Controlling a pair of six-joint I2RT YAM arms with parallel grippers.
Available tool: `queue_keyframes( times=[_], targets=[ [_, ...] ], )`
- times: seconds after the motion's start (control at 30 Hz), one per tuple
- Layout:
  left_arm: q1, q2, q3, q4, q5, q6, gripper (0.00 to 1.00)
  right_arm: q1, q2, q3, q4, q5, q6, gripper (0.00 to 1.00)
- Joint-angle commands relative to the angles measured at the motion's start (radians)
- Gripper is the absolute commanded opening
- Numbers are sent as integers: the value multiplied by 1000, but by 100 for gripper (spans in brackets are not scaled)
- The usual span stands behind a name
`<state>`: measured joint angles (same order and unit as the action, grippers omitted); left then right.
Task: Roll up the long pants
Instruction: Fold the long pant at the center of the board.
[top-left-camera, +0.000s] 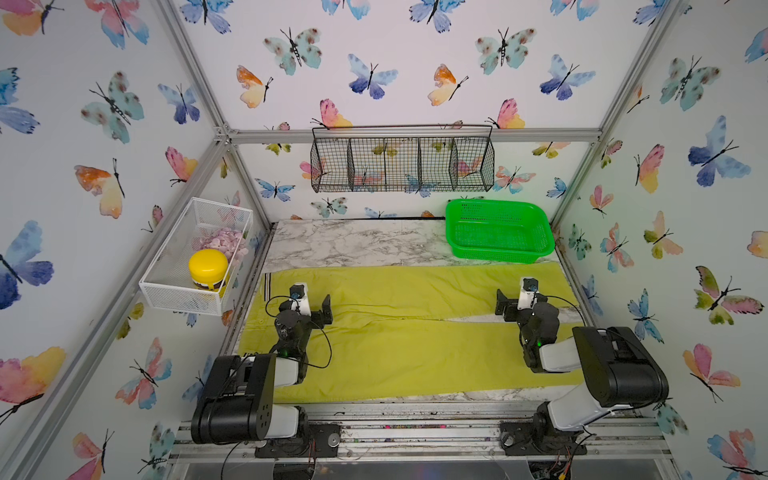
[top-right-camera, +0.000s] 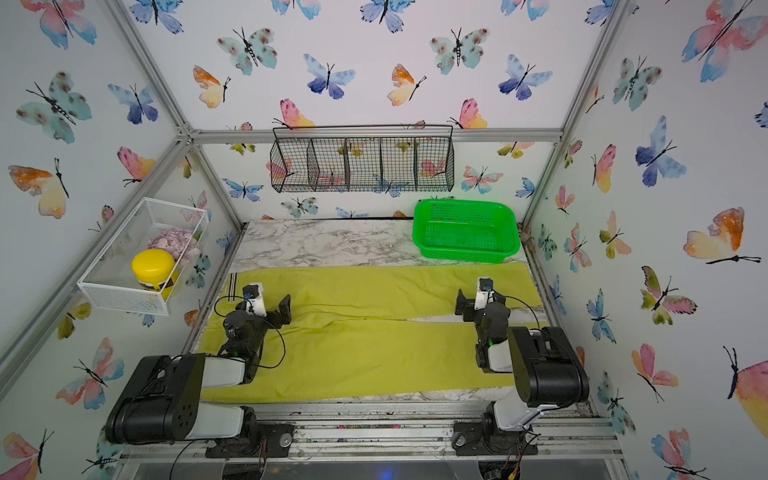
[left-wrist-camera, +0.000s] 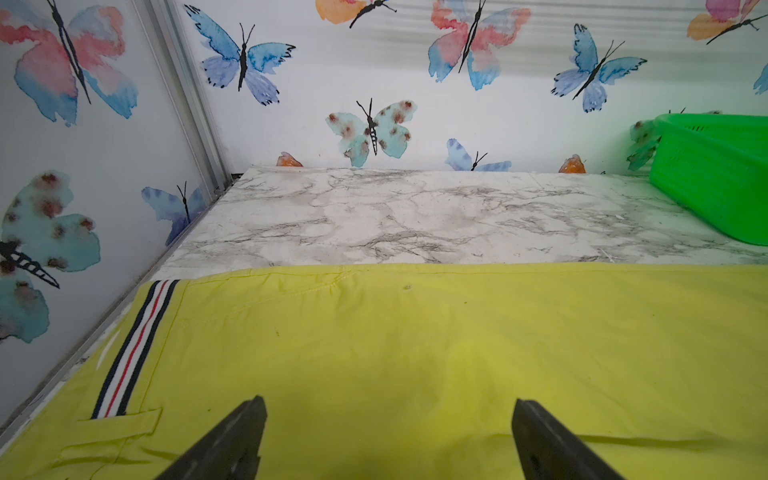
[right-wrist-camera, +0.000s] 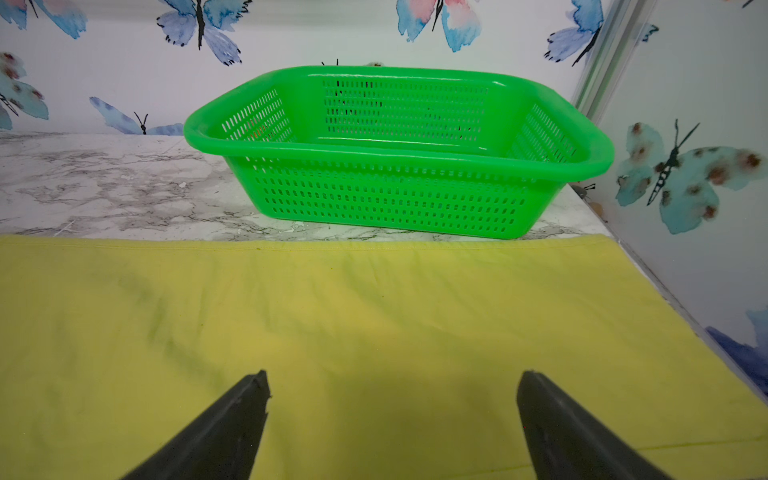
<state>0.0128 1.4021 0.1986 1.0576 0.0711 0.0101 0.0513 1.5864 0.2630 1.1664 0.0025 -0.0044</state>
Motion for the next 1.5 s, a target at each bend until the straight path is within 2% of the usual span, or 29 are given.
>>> queue_keyframes(
  times=[0.0, 0.93, 0.97, 1.0, 1.03, 1.07, 1.17, 1.27, 1.4, 1.47],
  targets=[
    [-3, 3, 10, 8, -16, -7, 98, -4, -2, 12, 4, -14, 3, 100],
    [-4, 4, 13, 4, -21, -6, 98, -4, -4, 18, -12, -13, 2, 100],
    [-6, 3, 12, 7, -28, -6, 98, -4, -10, 12, -7, -8, 2, 100],
    [-17, -3, 16, 17, -82, -12, 98, 3, -17, 11, 13, 48, 10, 100],
    [-45, -25, 30, -7, -193, -21, 98, 28, -48, 39, -51, 164, 23, 100],
    [-70, -71, 57, -86, -291, -26, 98, 43, -98, 108, -256, 261, 44, 100],
    [-89, -182, 168, -407, -390, -98, 98, 44, -142, 257, -630, 460, 155, 100],
    [-92, -216, 294, -704, -491, -270, 98, 59, -197, 263, -708, 563, 221, 100],
    [-124, -186, 448, -1055, -713, -497, 98, 63, -283, 306, -877, 611, 314, 100],
    [-147, -137, 572, -1335, -861, -719, 98, 65, -308, 366, -1035, 659, 369, 100]
  ],
)
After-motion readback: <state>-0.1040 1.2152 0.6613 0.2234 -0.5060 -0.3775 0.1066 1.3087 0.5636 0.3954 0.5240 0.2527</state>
